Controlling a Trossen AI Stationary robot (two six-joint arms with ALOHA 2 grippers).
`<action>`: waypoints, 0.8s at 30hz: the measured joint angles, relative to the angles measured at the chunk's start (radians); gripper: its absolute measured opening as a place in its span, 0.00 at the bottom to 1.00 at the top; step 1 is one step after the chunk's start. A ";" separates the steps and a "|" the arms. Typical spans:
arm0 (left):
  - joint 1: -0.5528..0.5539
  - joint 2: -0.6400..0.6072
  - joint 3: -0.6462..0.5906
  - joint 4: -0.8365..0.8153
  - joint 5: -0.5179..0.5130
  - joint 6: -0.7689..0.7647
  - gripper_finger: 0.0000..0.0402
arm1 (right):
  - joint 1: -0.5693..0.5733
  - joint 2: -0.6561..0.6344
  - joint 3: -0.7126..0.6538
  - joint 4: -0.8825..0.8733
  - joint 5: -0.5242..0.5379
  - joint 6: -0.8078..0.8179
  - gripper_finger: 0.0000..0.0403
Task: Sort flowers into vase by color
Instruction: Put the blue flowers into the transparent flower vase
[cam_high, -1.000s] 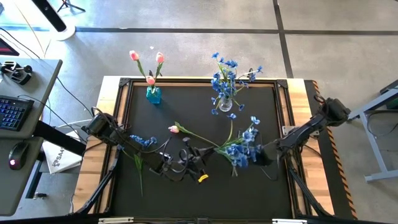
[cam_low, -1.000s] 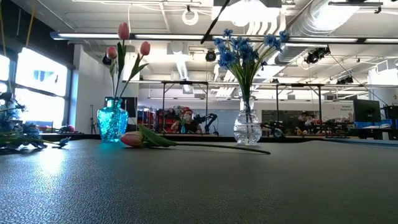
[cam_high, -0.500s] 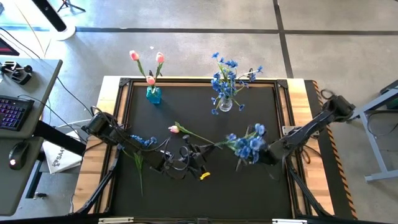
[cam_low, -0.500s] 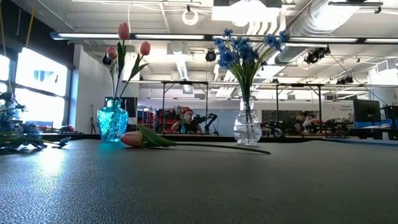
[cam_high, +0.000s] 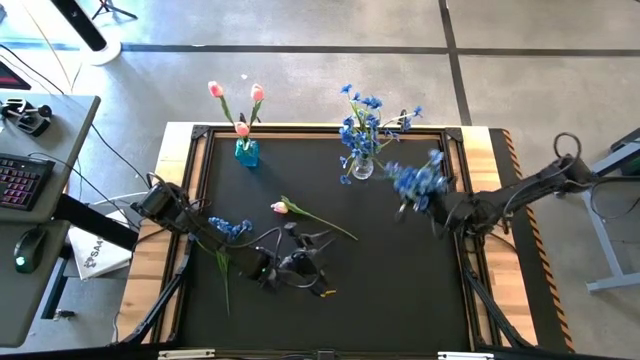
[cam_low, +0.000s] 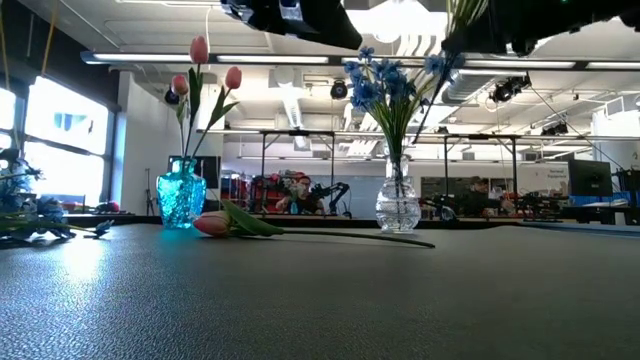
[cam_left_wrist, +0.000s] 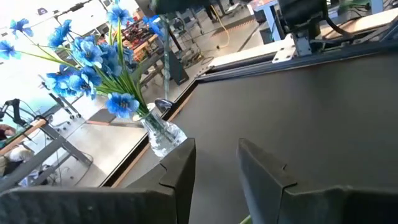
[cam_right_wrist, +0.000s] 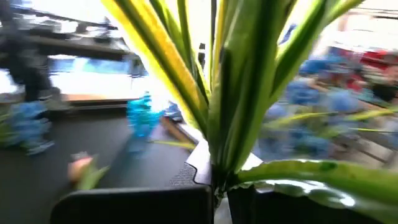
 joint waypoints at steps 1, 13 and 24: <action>-0.002 0.000 0.000 -0.004 -0.001 -0.004 0.27 | -0.032 -0.021 -0.008 -0.003 0.000 -0.008 0.01; 0.008 0.000 0.000 -0.008 -0.003 -0.032 0.26 | -0.372 -0.019 0.042 -0.014 -0.395 0.009 0.01; 0.007 0.000 0.000 0.002 -0.002 -0.036 0.26 | -0.490 0.118 0.224 -0.292 -0.517 0.035 0.01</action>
